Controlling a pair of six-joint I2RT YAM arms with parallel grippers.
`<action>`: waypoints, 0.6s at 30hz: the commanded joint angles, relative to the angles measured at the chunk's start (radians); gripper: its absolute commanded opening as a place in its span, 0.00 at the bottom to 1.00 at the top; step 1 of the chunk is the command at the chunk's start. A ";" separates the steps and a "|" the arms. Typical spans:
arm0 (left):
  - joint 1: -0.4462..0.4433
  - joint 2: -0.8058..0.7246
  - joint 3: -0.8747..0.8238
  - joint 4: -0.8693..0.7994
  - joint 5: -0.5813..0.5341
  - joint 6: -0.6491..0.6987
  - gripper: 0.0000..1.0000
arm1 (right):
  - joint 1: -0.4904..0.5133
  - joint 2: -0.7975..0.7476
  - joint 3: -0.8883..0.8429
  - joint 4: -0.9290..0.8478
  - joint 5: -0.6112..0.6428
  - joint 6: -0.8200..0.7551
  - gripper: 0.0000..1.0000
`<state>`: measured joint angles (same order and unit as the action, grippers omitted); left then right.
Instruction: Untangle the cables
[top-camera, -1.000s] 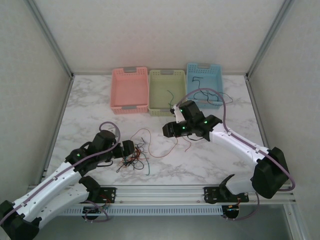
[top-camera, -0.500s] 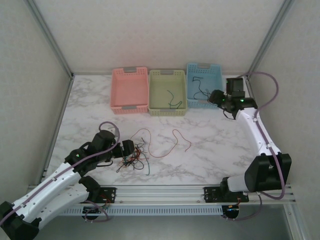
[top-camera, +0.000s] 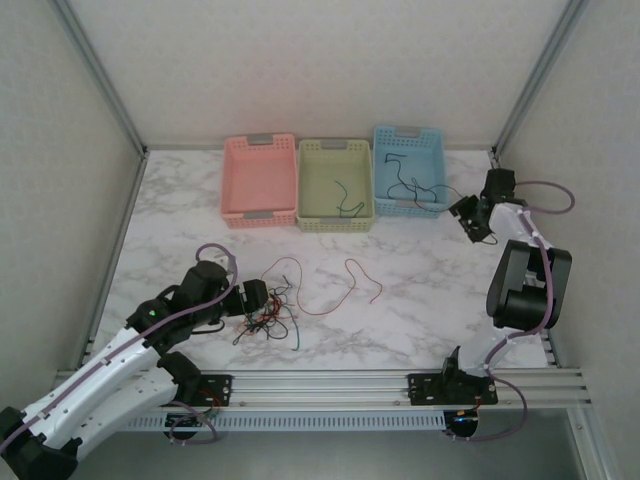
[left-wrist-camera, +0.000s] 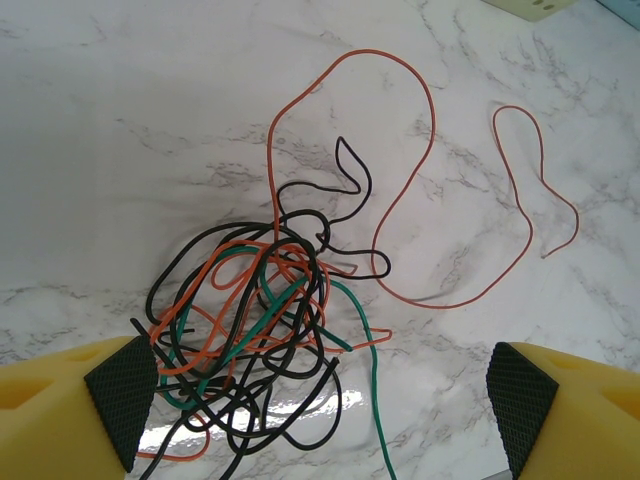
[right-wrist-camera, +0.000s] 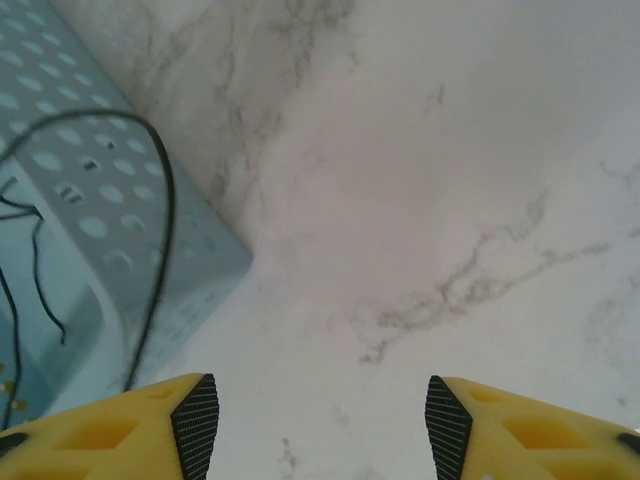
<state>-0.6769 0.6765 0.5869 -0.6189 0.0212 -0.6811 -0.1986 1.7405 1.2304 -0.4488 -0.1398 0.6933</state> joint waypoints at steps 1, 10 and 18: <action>0.008 -0.013 0.031 -0.022 -0.013 0.013 0.88 | -0.007 0.047 0.098 0.023 -0.053 0.017 0.57; 0.008 -0.006 0.031 -0.021 -0.018 0.015 0.88 | -0.009 -0.015 0.107 0.057 -0.100 0.040 0.53; 0.008 -0.010 0.033 -0.027 -0.018 0.015 0.88 | -0.009 0.015 0.163 0.066 -0.155 0.050 0.47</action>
<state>-0.6769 0.6739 0.5869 -0.6254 0.0181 -0.6777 -0.2016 1.7714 1.3762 -0.3981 -0.2527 0.7307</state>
